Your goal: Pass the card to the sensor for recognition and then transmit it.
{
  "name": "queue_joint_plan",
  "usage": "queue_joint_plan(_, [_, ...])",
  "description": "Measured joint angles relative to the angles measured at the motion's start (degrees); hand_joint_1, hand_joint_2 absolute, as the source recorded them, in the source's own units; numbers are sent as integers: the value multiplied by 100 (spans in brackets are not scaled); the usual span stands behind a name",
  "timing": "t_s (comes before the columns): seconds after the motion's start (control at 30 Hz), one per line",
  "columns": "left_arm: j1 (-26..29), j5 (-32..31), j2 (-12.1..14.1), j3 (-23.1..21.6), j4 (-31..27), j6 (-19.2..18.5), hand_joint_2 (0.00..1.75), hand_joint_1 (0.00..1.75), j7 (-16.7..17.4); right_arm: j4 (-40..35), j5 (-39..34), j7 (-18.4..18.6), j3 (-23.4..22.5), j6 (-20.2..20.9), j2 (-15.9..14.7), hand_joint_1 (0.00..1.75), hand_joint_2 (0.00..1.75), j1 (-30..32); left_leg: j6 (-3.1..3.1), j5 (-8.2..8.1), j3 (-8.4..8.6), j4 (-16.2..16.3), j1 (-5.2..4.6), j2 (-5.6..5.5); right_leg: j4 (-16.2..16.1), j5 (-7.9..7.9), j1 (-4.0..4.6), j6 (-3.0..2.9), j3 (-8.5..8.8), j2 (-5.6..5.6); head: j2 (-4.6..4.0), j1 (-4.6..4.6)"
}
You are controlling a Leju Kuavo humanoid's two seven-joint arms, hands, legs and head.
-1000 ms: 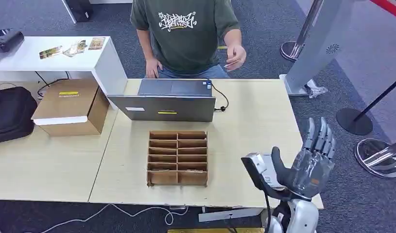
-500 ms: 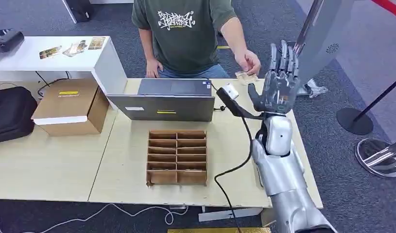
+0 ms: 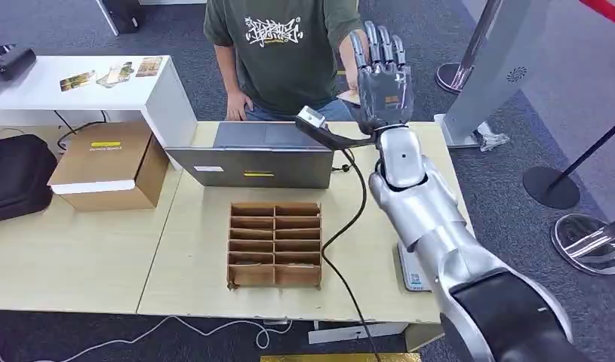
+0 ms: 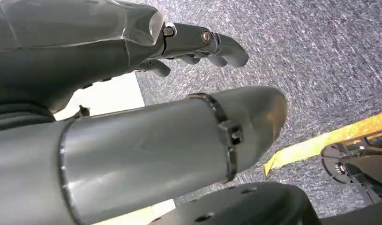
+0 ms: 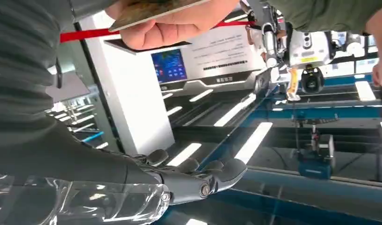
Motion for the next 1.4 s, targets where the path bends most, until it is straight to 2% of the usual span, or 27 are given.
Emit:
queue_joint_plan(0.27, [0, 57, 37, 0, 0, 11, 0, 0, 0, 264, -17, -236, 144, -83, 0, 0, 175, -33, 0, 0, 0, 0, 0, 0, 0, 0, 0, 0, 0, 0, 0, 0])
queue_joint_plan(0.7, [3, 103, 98, 0, 0, 4, 0, 0, 0, 260, -63, -278, 247, -103, -79, 0, 175, -33, 0, 0, 0, 0, 0, 1, 0, 0, 0, 0, -2, 0, 0, 0])
queue_joint_plan(0.73, [3, 103, 101, 0, 0, 2, 0, 0, 0, 260, -66, -278, 249, -105, -85, 9, 175, -33, 0, 0, 0, 0, 0, 1, 0, 0, 0, 0, -2, 0, 0, 0])
queue_joint_plan(0.8, [4, 111, 107, 0, 0, 2, 0, 0, 2, 260, -68, -282, 252, -112, -107, 175, 175, -32, 0, 0, 0, 0, 0, 1, 0, 0, 0, 0, -2, 0, 0, 0])
queue_joint_plan(1.4, [13, 157, 109, 0, 0, 20, 0, 0, -9, 260, -188, -343, 326, -68, -157, 175, 175, -25, 0, 0, -2, 0, 0, 1, 0, 0, 0, 0, -5, 0, 0, 0])
